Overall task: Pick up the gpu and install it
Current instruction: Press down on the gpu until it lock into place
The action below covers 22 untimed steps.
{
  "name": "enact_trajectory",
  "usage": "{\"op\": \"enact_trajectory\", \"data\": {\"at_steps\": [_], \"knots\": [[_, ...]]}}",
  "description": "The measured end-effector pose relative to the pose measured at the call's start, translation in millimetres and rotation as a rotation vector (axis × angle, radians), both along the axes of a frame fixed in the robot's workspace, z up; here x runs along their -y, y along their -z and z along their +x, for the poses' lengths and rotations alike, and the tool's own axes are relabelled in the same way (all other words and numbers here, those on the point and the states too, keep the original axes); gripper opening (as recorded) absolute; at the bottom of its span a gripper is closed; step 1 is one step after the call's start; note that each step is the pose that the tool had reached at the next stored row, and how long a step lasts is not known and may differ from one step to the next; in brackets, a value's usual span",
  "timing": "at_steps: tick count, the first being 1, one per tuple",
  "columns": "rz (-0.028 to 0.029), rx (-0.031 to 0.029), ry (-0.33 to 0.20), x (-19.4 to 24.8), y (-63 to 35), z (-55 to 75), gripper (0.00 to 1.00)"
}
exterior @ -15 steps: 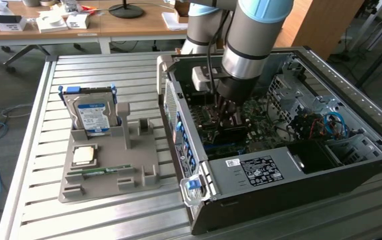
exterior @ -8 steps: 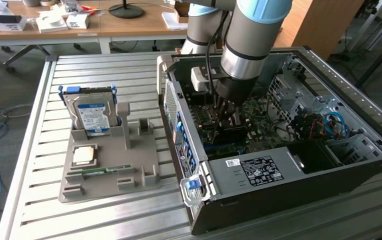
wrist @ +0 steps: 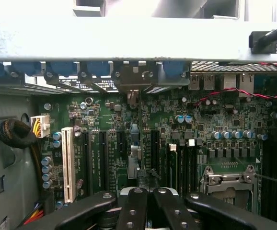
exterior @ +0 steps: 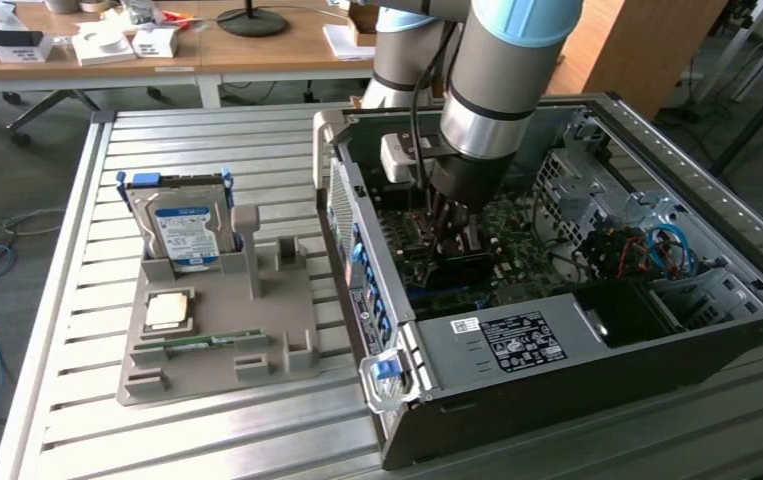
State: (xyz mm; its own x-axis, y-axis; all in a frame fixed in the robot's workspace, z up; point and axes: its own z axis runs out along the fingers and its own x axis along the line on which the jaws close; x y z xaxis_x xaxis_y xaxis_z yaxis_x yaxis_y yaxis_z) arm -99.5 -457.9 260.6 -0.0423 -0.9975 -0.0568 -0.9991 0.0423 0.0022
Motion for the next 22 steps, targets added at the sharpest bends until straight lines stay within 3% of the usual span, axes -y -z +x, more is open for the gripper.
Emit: {"op": "enact_trajectory", "data": {"at_steps": [3,14,22], "knots": [[0.0019,0.0009,0.000,-0.2,-2.0,0.0,0.11],[0.0000,0.0000,0.000,0.0,-22.0,0.8,0.11],[-0.0001,0.0000,0.000,0.0,-30.2,2.9,0.11]]}}
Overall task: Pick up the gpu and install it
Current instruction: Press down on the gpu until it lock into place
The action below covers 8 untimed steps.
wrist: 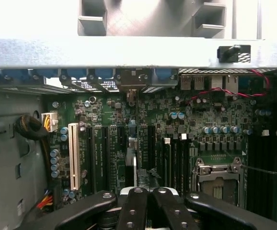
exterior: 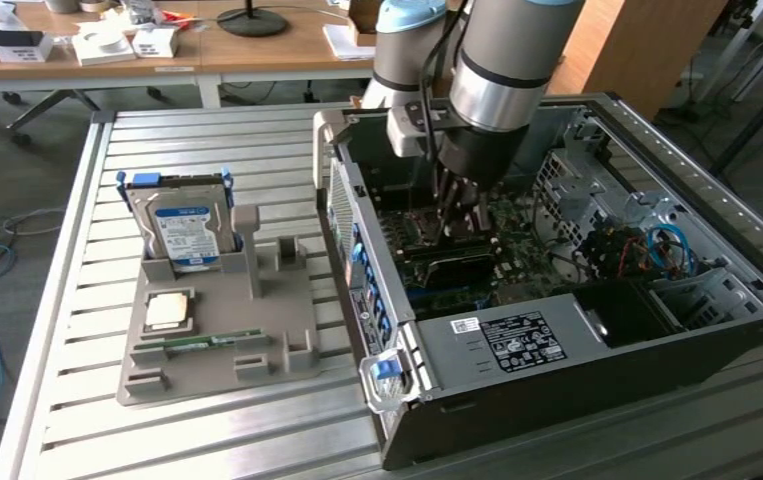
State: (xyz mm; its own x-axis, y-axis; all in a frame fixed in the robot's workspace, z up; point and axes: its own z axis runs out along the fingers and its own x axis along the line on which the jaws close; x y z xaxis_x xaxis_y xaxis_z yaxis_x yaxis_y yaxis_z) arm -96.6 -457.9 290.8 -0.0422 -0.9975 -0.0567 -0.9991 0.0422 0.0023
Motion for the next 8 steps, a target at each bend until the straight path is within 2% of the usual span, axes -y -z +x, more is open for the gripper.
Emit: {"op": "enact_trajectory", "data": {"at_steps": [8], "knots": [[0.0000,0.0000,0.000,0.0,-4.2,2.8,0.11]]}}
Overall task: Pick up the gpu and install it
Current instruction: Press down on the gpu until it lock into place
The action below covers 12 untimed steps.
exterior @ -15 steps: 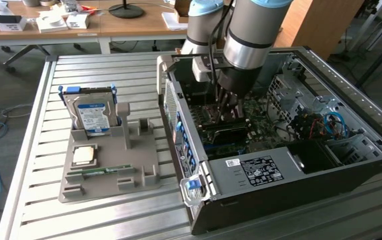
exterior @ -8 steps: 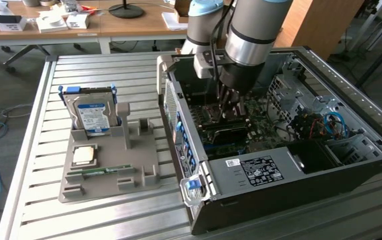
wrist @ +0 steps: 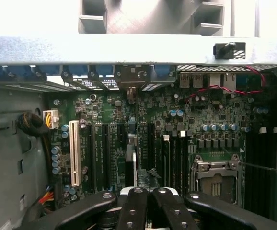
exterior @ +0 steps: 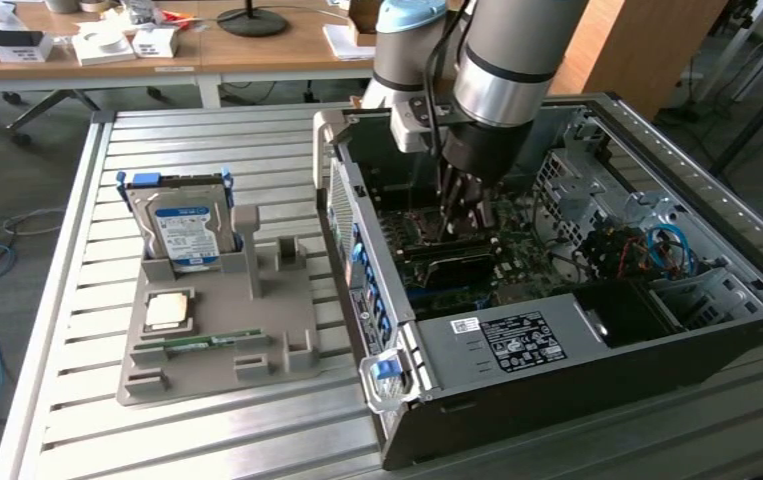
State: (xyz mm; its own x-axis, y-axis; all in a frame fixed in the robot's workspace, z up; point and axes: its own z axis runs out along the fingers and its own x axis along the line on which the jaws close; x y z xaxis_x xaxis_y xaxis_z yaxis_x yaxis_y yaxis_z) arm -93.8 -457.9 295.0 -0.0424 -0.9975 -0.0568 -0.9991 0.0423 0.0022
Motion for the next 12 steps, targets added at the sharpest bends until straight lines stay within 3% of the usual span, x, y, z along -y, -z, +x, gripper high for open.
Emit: {"op": "enact_trajectory", "data": {"at_steps": [12], "knots": [[0.0000,0.0000,0.000,0.0,-10.5,1.1,0.11]]}}
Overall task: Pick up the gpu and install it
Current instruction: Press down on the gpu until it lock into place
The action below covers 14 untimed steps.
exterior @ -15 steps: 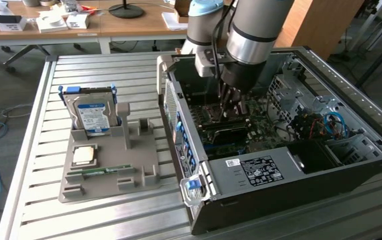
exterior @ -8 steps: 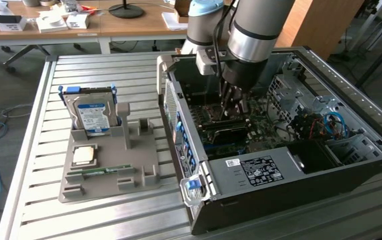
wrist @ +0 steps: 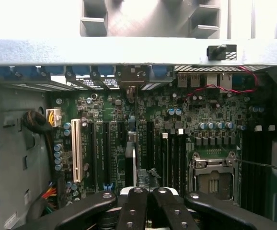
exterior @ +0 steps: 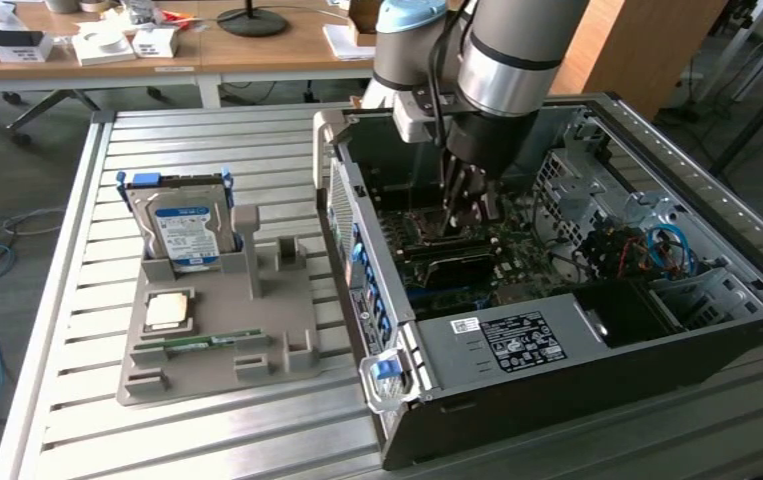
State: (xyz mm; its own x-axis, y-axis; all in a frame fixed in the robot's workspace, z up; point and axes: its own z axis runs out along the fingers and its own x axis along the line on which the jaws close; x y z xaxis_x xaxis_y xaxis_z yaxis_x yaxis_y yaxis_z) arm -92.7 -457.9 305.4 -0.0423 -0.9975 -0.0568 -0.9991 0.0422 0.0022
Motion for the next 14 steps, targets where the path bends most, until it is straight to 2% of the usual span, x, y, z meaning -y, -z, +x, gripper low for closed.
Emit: {"op": "enact_trajectory", "data": {"at_steps": [14], "knots": [[-0.0001,0.0000,0.000,0.0,-16.9,0.1,0.11]]}}
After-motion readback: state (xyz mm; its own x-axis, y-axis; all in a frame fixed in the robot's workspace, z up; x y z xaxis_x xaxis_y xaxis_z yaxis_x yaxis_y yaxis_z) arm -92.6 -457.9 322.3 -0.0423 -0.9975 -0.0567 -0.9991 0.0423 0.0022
